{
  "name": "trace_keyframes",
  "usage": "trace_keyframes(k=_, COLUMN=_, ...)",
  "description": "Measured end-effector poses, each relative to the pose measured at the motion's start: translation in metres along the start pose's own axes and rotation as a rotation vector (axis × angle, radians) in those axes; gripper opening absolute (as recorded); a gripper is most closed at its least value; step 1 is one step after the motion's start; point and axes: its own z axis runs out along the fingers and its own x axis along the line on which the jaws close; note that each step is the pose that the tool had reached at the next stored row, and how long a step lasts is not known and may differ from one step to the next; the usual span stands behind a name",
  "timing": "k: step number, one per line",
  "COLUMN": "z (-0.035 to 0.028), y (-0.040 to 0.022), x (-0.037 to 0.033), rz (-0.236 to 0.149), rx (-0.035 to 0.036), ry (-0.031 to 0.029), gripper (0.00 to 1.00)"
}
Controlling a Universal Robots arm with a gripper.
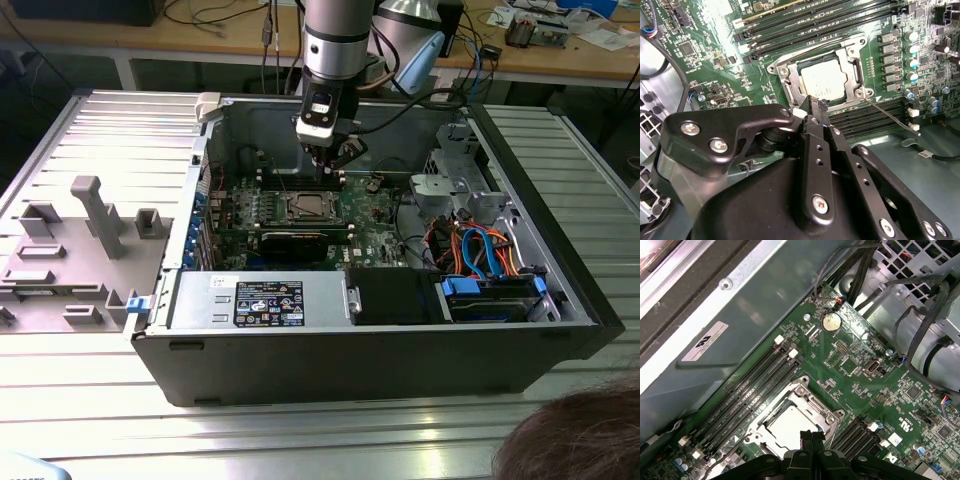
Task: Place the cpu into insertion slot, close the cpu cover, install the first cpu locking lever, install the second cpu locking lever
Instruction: 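Install the first cpu locking lever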
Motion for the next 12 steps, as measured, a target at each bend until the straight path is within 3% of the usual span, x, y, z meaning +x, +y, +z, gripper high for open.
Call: trace_keyframes(k=12, z=0.0000, y=0.0000, x=0.0000, rz=-0.057, rx=-0.0010, ry=-0.0005, gripper=0.11)
